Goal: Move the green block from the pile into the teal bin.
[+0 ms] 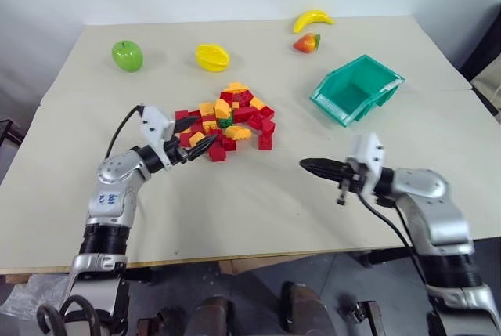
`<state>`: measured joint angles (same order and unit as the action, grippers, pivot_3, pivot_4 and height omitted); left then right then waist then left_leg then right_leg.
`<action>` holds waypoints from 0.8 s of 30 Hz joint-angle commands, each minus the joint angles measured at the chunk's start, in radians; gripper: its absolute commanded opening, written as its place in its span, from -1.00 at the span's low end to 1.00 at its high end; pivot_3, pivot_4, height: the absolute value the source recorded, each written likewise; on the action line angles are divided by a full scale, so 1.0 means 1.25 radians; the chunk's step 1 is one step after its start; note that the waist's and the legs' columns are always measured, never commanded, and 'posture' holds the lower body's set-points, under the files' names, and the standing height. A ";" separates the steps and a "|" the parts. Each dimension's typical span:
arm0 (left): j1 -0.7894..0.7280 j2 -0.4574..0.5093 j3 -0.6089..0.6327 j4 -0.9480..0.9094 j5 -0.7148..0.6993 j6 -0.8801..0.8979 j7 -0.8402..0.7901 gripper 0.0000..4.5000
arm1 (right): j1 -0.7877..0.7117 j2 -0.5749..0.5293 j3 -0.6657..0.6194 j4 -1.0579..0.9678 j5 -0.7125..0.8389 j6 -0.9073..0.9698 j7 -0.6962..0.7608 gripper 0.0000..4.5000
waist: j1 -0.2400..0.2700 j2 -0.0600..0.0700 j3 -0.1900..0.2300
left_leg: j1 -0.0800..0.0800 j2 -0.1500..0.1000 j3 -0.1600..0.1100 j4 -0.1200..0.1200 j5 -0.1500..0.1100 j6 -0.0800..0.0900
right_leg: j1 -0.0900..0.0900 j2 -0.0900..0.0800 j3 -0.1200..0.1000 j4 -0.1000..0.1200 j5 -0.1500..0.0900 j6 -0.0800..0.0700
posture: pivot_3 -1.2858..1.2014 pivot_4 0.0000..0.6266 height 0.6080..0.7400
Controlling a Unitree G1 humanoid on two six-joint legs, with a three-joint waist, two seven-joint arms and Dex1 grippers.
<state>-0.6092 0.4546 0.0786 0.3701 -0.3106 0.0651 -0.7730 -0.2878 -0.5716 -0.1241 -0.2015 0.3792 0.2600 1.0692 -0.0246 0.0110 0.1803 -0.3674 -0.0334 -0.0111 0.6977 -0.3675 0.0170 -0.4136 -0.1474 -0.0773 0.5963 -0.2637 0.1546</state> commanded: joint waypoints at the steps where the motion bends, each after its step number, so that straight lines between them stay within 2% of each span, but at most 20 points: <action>1: -0.056 -0.006 -0.010 0.048 0.016 -0.025 -0.024 0.08 | 0.054 -0.020 -0.059 -0.085 0.051 0.011 -0.031 -1.00 | 0.004 -0.001 0.000 | 0.000 0.000 0.001 0.001 0.000 0.000 | 0.000 0.000 0.000 0.000 0.000 0.000 | 0.03 -0.52 1.00; 5: -0.140 -0.042 -0.047 0.152 0.062 -0.061 -0.029 -0.45 | 0.119 0.003 -0.157 -0.091 0.061 -0.050 -0.108 -1.00 | 0.026 -0.001 0.001 | 0.000 -0.001 0.006 0.002 0.001 0.001 | 0.002 0.000 0.000 -0.001 0.001 0.002 | 0.03 -0.52 1.00; 8: -0.185 -0.064 -0.058 0.222 0.084 -0.078 -0.024 -0.88 | 0.151 -0.003 -0.204 -0.097 0.106 0.007 -0.150 -1.00 | 0.036 -0.001 0.001 | -0.001 -0.002 0.006 0.002 0.001 0.002 | 0.002 -0.001 0.001 -0.002 0.002 0.003 | 0.03 -0.52 1.00; 9: -0.199 -0.072 -0.062 0.243 0.089 -0.083 -0.028 -1.00 | 0.161 0.000 -0.218 -0.105 0.131 0.024 -0.161 -0.93 | 0.039 -0.001 0.001 | -0.001 -0.002 0.006 0.002 0.001 0.002 | 0.002 -0.001 0.001 -0.002 0.002 0.003 | 0.03 -0.52 1.00; 13: -0.267 -0.098 -0.077 0.345 0.121 -0.112 -0.026 -1.00 | 0.195 -0.007 -0.248 -0.132 0.183 0.045 -0.176 -0.48 | 0.041 -0.001 0.001 | -0.001 -0.002 0.006 0.002 0.001 0.002 | 0.002 -0.001 0.000 -0.002 0.002 0.004 | 0.03 -0.52 1.00; 19: -0.397 -0.149 -0.085 0.545 0.170 -0.168 -0.013 -1.00 | 0.222 -0.011 -0.251 -0.184 0.197 0.049 -0.212 0.42 | 0.042 -0.002 0.001 | -0.001 -0.003 0.006 0.002 0.001 0.003 | 0.002 -0.001 0.000 -0.003 0.002 0.004 | 0.03 -0.52 1.00; 23: -0.460 -0.165 -0.085 0.660 0.217 -0.178 0.061 -1.00 | 0.217 -0.004 -0.238 -0.217 0.214 0.066 -0.247 0.99 | 0.039 -0.002 0.001 | -0.001 -0.003 0.007 0.001 0.001 0.004 | 0.002 -0.001 0.000 -0.003 0.002 0.004 | 0.03 -0.52 1.00; 24: -0.472 -0.168 -0.083 0.682 0.224 -0.165 0.076 -1.00 | 0.212 -0.002 -0.238 -0.224 0.220 0.070 -0.259 0.99 | 0.039 -0.002 0.001 | -0.001 -0.003 0.007 0.001 0.001 0.004 | 0.002 -0.001 0.000 -0.003 0.002 0.004 | 0.03 -0.52 1.00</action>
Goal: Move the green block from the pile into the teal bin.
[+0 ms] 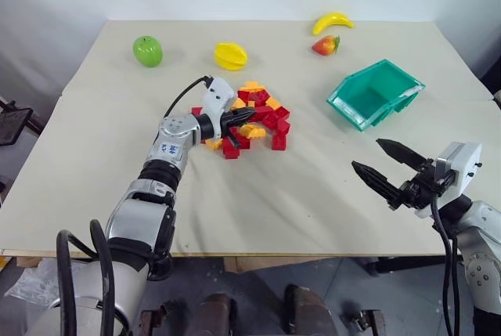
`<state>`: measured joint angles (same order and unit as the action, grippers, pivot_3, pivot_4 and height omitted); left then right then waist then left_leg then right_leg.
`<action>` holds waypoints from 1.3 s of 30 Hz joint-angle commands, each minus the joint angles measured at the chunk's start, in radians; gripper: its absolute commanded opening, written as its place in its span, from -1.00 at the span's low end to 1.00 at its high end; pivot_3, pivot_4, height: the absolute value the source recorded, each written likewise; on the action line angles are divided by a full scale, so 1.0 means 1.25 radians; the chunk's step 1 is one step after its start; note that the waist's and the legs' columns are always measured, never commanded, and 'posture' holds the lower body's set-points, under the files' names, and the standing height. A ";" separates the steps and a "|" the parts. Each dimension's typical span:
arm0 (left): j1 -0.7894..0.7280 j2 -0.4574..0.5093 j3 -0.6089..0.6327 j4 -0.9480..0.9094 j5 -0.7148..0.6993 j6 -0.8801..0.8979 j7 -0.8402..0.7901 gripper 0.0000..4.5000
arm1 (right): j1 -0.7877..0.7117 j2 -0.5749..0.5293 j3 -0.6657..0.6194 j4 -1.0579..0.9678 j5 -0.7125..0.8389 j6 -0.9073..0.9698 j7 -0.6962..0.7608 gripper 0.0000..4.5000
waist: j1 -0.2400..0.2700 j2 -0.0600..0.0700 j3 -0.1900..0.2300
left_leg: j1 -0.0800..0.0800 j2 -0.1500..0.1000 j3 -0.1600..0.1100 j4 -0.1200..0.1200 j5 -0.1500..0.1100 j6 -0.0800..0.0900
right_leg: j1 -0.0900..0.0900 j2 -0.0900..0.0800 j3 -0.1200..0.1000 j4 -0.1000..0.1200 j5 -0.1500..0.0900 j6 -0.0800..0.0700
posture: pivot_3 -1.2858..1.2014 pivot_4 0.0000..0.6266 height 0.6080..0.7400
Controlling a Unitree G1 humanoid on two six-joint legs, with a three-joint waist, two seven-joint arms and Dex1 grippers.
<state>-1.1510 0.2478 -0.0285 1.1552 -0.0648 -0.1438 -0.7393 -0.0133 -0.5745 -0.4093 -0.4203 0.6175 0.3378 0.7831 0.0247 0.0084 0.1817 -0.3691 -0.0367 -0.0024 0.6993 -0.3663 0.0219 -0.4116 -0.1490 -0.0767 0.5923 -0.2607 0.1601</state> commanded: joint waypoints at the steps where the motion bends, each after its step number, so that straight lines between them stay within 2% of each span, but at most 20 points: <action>1: -0.047 -0.004 0.006 0.070 0.033 0.006 0.062 -1.00 | -0.012 0.002 -0.009 -0.054 0.033 0.011 -0.041 0.99 | -0.001 0.000 0.000 | 0.000 0.000 0.000 0.000 0.000 0.000 | 0.000 0.000 0.000 0.000 0.000 0.000 | 0.03 -0.52 1.00; 8: -0.070 0.019 0.061 0.125 0.041 0.014 0.252 -1.00 | -0.019 0.005 0.004 -0.073 0.039 0.010 -0.090 0.99 | 0.001 -0.001 0.001 | 0.000 0.000 0.000 0.000 0.000 0.000 | 0.000 0.000 0.000 0.000 0.000 0.000 | 0.03 -0.52 1.00; 13: -0.056 0.031 0.105 0.133 0.032 0.032 0.285 -1.00 | -0.004 0.009 0.016 -0.080 0.038 0.003 -0.094 0.99 | 0.002 -0.001 0.001 | 0.000 0.000 0.000 0.000 0.000 0.000 | 0.000 0.000 0.000 0.000 0.000 0.000 | 0.03 -0.52 1.00; 23: -0.043 0.012 0.114 0.115 0.028 0.004 0.107 -1.00 | 0.007 0.008 0.022 -0.075 0.041 -0.009 -0.090 0.99 | 0.001 -0.001 0.001 | 0.000 0.000 0.000 0.000 0.000 0.000 | 0.000 0.000 0.000 0.000 0.000 0.000 | 0.03 -0.52 1.00; 25: -0.024 0.030 0.098 0.100 0.035 -0.013 0.006 -1.00 | 0.012 0.008 0.020 -0.073 0.042 -0.011 -0.087 0.99 | 0.000 -0.001 0.001 | 0.000 0.000 0.000 0.000 0.000 0.000 | 0.000 0.000 0.000 0.000 0.000 0.000 | 0.03 -0.52 1.00; 28: -0.004 0.068 0.111 0.080 0.021 -0.016 -0.053 -1.00 | 0.013 0.008 0.020 -0.067 0.041 -0.016 -0.083 0.99 | -0.006 -0.001 0.001 | 0.000 0.000 0.001 0.000 0.000 0.000 | 0.000 0.000 0.000 0.000 0.000 0.000 | 0.03 -0.52 1.00; 31: 0.015 0.125 0.151 0.051 -0.016 0.003 -0.071 -0.73 | 0.007 0.012 0.029 -0.054 0.036 -0.024 -0.078 1.00 | -0.011 -0.001 0.001 | 0.001 0.000 0.001 0.000 0.000 0.000 | 0.000 0.000 0.000 0.001 0.000 0.000 | 0.03 -0.52 1.00; 34: 0.054 0.168 0.164 -0.028 -0.043 0.045 -0.118 -0.33 | 0.005 0.015 0.039 -0.042 0.031 -0.033 -0.072 1.00 | -0.015 -0.001 0.001 | 0.001 0.000 0.001 0.000 0.000 0.000 | -0.001 0.000 0.000 0.001 0.000 0.000 | 0.03 -0.52 1.00; 39: 0.264 0.237 0.150 -0.401 -0.077 0.196 -0.156 0.34 | -0.003 0.019 0.055 -0.028 0.022 -0.046 -0.070 1.00 | -0.019 -0.001 0.001 | 0.000 0.000 -0.001 0.001 0.000 0.000 | 0.000 -0.001 0.000 0.002 0.000 0.000 | 0.03 -0.52 1.00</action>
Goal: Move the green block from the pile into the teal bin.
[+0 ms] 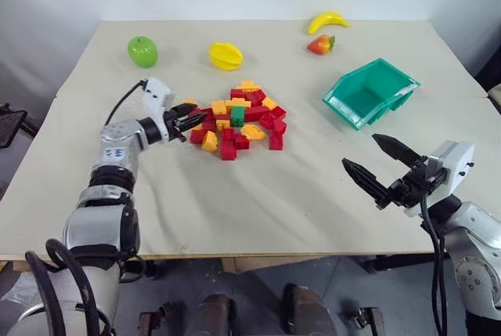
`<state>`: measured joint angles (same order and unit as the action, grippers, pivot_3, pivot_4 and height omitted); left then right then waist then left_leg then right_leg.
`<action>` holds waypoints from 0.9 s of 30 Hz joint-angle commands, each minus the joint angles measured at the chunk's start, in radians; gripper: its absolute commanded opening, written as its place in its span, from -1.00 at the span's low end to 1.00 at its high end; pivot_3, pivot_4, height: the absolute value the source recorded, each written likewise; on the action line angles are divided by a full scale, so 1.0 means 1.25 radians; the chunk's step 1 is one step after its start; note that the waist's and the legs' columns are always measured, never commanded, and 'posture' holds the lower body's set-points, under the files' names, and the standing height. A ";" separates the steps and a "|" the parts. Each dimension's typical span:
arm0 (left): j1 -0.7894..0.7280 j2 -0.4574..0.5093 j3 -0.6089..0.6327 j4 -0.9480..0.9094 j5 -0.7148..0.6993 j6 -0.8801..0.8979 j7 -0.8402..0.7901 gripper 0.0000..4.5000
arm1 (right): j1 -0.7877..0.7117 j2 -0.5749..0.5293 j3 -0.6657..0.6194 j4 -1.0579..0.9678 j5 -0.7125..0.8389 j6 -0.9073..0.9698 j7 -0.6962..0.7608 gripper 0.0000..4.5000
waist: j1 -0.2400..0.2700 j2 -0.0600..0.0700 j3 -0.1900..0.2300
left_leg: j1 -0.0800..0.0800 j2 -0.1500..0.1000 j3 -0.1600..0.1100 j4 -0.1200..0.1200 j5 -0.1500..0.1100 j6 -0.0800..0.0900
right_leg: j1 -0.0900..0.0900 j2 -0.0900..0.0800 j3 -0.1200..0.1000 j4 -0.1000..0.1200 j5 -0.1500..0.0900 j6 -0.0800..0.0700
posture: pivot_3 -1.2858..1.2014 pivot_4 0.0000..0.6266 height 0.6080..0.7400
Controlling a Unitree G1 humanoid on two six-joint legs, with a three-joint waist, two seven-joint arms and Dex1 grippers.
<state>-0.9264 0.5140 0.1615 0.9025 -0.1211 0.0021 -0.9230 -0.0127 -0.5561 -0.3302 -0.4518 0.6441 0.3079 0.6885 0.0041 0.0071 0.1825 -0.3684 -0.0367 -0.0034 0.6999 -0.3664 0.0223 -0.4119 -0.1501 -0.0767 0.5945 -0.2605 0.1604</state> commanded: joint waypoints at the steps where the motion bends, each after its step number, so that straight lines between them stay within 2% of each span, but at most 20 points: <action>1: 0.132 0.036 0.008 -0.272 -0.036 0.111 0.012 0.47 | -0.006 0.006 -0.006 0.000 -0.001 -0.028 0.007 1.00 | -0.003 0.000 0.000 | 0.000 0.000 -0.001 0.000 0.000 0.000 | 0.000 0.000 0.000 0.000 0.000 0.000 | 0.03 -0.52 1.00; 5: 0.262 0.041 0.042 -0.493 -0.076 0.231 0.084 0.98 | -0.014 0.011 0.006 0.012 -0.008 -0.043 0.011 1.00 | -0.001 0.000 0.000 | 0.000 0.000 -0.007 0.000 0.000 0.000 | 0.000 0.000 0.000 0.000 0.000 0.000 | 0.03 -0.52 1.00; 9: 0.330 0.034 0.038 -0.633 -0.105 0.318 0.122 0.98 | -0.027 0.009 0.016 0.028 -0.016 -0.053 0.023 1.00 | 0.009 0.000 0.000 | 0.000 0.000 -0.008 0.001 0.000 0.000 | 0.000 0.000 0.001 0.000 0.000 0.000 | 0.03 -0.52 1.00; 14: 0.271 -0.004 -0.021 -0.625 -0.085 0.358 0.178 0.98 | -0.048 0.007 0.019 0.049 -0.019 -0.058 0.030 1.00 | 0.020 0.000 0.000 | 0.000 0.000 -0.008 0.001 0.000 0.000 | 0.000 0.000 0.001 0.000 0.000 0.000 | 0.03 -0.52 1.00; 17: 0.116 -0.079 -0.111 -0.487 -0.030 0.377 0.221 0.98 | -0.058 0.009 0.032 0.053 -0.022 -0.056 0.033 1.00 | 0.029 0.000 0.000 | 0.000 -0.001 -0.008 0.002 0.000 0.000 | 0.001 0.000 0.001 0.000 0.000 0.000 | 0.03 -0.52 1.00; 20: -0.014 -0.130 -0.159 -0.332 0.015 0.407 0.258 0.98 | -0.066 0.009 0.036 0.055 -0.023 -0.056 0.032 1.00 | 0.032 -0.001 0.000 | -0.001 -0.002 -0.002 0.003 0.000 0.000 | 0.002 0.000 0.000 0.000 0.000 0.000 | 0.03 -0.52 1.00; 23: -0.154 -0.196 -0.178 -0.136 0.044 0.396 0.304 0.98 | -0.066 0.013 0.035 0.052 -0.023 -0.057 0.027 1.00 | 0.028 -0.001 0.000 | 0.000 -0.001 0.000 0.001 0.000 0.000 | 0.001 0.000 0.001 -0.001 0.000 0.000 | 0.03 -0.52 1.00; 27: -0.271 -0.247 -0.191 0.087 0.089 0.368 0.363 0.98 | -0.063 0.022 0.034 0.048 -0.029 -0.064 0.018 1.00 | 0.014 -0.001 0.000 | 0.000 -0.001 0.001 -0.001 0.000 0.001 | 0.001 0.000 0.000 -0.002 0.000 0.000 | 0.03 -0.52 1.00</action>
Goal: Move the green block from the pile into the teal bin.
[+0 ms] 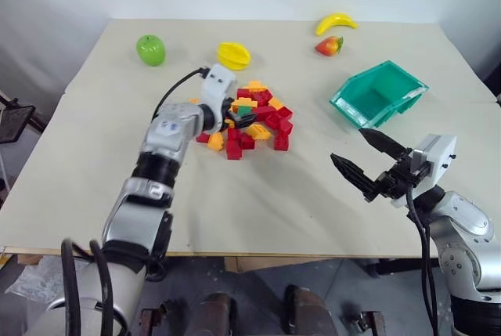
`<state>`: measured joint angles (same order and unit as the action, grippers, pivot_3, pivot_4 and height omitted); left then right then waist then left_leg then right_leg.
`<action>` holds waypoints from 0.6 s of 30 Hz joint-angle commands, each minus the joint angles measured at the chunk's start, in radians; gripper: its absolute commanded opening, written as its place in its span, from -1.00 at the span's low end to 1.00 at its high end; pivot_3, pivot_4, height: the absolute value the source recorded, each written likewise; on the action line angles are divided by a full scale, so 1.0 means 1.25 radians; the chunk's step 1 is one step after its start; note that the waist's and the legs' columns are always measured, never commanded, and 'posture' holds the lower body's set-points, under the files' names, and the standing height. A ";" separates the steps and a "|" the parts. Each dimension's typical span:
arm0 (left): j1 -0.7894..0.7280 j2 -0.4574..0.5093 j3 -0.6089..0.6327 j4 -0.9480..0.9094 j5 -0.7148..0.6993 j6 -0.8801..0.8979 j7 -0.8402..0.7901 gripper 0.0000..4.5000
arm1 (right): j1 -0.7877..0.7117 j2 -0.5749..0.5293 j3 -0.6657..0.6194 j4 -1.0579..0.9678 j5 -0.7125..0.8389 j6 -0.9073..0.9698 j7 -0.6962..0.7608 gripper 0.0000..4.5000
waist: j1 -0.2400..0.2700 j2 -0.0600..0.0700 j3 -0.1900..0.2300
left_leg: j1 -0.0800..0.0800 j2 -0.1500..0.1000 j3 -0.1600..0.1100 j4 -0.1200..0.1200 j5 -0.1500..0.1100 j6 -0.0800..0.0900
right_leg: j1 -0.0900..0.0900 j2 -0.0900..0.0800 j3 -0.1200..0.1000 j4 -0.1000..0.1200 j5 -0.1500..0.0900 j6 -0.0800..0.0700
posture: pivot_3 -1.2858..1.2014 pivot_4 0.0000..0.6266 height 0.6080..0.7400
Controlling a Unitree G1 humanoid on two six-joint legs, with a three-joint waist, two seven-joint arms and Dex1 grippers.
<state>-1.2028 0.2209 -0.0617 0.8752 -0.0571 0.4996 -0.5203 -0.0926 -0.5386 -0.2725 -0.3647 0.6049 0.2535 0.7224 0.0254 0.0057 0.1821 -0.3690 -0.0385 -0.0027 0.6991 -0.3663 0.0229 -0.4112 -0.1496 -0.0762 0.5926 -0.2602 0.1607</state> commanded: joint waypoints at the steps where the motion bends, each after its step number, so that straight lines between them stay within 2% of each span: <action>1: -0.068 -0.021 -0.009 0.149 0.042 -0.043 0.050 0.98 | -0.001 0.010 -0.011 -0.022 0.002 -0.021 -0.013 1.00 | -0.005 0.000 0.000 | 0.000 0.000 0.001 0.000 0.000 0.000 | 0.000 0.000 0.000 0.000 0.000 0.000 | 0.03 -0.52 1.00; 7: -0.112 -0.040 -0.036 0.286 0.103 -0.080 0.119 0.98 | 0.014 0.021 -0.016 -0.034 -0.005 -0.031 -0.032 1.00 | -0.002 0.000 0.000 | 0.001 0.001 0.001 0.000 0.000 0.000 | 0.000 0.000 0.000 0.001 0.000 0.000 | 0.03 -0.52 1.00; 18: -0.136 -0.031 0.001 0.295 0.099 -0.098 0.148 0.98 | 0.077 0.037 -0.038 -0.076 -0.001 -0.045 -0.062 1.00 | -0.001 0.000 0.000 | 0.001 0.001 0.001 0.001 0.000 0.000 | 0.000 0.000 0.000 0.001 0.000 0.000 | 0.03 -0.52 1.00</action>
<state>-1.3591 0.1736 -0.0610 1.2343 0.0539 0.3691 -0.3384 0.0002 -0.4993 -0.2903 -0.4178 0.5933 0.2214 0.6529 0.0237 0.0054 0.1819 -0.3683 -0.0377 -0.0013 0.6999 -0.3662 0.0228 -0.4118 -0.1498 -0.0759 0.5935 -0.2601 0.1609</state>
